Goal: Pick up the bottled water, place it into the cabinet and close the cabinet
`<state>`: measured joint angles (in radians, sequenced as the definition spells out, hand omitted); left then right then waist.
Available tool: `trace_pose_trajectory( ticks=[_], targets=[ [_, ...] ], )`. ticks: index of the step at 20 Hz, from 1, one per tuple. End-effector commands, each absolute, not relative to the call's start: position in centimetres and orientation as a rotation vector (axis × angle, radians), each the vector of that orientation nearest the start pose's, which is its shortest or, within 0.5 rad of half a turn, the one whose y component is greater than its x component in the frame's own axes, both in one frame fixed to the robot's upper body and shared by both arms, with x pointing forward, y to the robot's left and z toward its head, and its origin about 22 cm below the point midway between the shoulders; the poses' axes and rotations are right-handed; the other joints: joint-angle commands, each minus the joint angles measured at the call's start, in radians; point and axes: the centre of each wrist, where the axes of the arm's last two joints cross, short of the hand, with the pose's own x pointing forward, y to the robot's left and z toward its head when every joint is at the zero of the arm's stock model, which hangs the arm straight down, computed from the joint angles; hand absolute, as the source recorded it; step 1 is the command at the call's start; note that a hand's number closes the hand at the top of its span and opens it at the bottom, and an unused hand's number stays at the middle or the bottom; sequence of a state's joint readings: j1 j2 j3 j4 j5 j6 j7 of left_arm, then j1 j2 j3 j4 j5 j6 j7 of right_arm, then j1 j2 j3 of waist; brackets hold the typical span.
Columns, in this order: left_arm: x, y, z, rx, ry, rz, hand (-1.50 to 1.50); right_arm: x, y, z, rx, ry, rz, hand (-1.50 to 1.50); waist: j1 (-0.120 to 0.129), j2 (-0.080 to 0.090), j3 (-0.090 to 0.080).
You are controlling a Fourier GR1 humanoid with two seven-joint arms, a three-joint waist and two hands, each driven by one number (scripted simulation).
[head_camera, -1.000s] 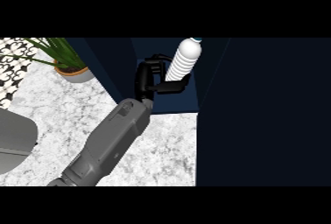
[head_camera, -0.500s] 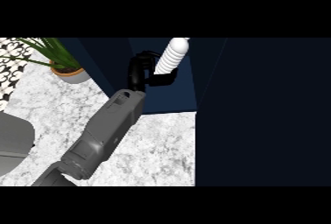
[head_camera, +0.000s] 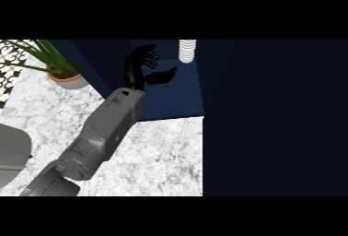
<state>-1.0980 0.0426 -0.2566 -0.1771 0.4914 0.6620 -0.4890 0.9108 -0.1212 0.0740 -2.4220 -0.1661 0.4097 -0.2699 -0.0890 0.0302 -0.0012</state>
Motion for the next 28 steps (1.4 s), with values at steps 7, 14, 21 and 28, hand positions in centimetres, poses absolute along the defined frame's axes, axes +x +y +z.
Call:
trace_pose_trajectory(
  ticks=[7, 14, 21, 28],
  targets=[
    [43.6, 14.1, 2.9, 0.606, -1.698, -0.039, -1.50, 3.8, -26.8, 10.2, 0.250, -1.869, 0.146, -1.50, -0.019, 0.006, 0.000],
    [44.2, 11.4, 5.4, 0.321, -1.829, -0.011, -1.50, 4.8, -26.2, 9.6, 0.266, -1.876, 0.136, -1.50, 0.000, 0.012, -0.002],
    [44.3, 8.7, 7.1, 0.102, -1.922, 0.038, -1.50, 3.6, -26.2, 10.6, 0.285, -1.844, 0.130, -1.50, 0.025, -0.010, 0.000],
    [43.6, 8.1, 6.1, 0.032, -1.920, 0.044, -1.50, 4.1, -26.3, 11.9, 0.250, -1.841, 0.115, -1.50, 0.063, -0.024, 0.001]
  ],
)
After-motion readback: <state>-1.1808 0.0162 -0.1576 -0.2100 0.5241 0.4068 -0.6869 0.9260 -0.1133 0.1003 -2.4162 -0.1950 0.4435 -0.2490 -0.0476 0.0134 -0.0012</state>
